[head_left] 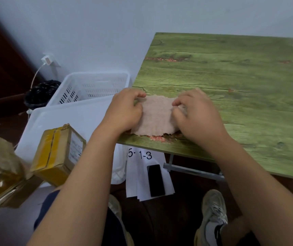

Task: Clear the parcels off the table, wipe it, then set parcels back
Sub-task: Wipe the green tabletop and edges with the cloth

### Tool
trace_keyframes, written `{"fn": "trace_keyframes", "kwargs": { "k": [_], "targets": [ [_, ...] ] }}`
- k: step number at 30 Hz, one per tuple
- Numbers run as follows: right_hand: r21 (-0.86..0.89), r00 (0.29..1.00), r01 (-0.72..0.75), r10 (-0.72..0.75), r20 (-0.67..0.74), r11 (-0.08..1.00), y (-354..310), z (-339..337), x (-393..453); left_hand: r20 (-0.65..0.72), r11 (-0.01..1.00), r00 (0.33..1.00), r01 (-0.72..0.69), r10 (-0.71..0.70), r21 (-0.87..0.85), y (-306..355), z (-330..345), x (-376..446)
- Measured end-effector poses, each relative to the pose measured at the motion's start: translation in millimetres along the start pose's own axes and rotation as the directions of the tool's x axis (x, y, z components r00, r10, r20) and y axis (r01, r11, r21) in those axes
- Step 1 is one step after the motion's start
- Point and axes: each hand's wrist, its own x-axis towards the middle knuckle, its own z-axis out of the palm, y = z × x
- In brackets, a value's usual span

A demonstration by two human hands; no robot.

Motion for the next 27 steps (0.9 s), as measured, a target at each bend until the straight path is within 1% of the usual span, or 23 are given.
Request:
{"fn": "trace_keyframes", "kwargs": {
  "k": [4,7,9,12,14,16,19,21,24,27],
  "targets": [
    [-0.095,0.988,0.087,-0.073,0.137,0.992,-6,10,-4,0.027,0.995,0.997,0.068,-0.070,0.075,-9,0,5],
    [-0.176,0.972,0.130,-0.091,0.215,0.976,-13,14,-9,0.090,0.989,0.991,0.085,-0.096,0.118,-10,-1,2],
    [-0.229,0.959,0.159,-0.095,0.267,0.960,-16,14,-10,0.106,0.984,0.988,0.094,-0.110,0.149,-12,-2,-1],
    [-0.230,0.889,0.228,-0.107,0.444,0.946,-20,10,-11,0.075,0.981,0.989,0.115,-0.128,0.154,-16,-4,-1],
    [-0.212,0.848,0.245,-0.104,0.520,0.946,-25,3,-13,0.055,0.981,0.988,0.134,-0.143,0.142,-18,-6,-1],
    [-0.199,0.862,0.220,-0.095,0.497,0.955,-29,-2,-12,0.056,0.980,0.986,0.151,-0.159,0.130,-20,-8,-1],
    [-0.235,0.924,0.188,-0.091,0.373,0.954,-31,-2,-8,0.082,0.981,0.981,0.164,-0.173,0.105,-22,-7,-1],
    [-0.274,0.935,0.191,-0.090,0.342,0.943,-30,2,-7,0.096,0.984,0.981,0.166,-0.172,0.063,-22,-7,0],
    [-0.279,0.926,0.198,-0.086,0.367,0.940,-24,5,-7,0.108,0.985,0.979,0.173,-0.175,0.030,-22,-8,-1],
    [-0.265,0.890,0.193,-0.055,0.452,0.945,-17,1,-2,0.101,0.983,0.978,0.178,-0.182,0.047,-23,-8,-1]
  ]
}}
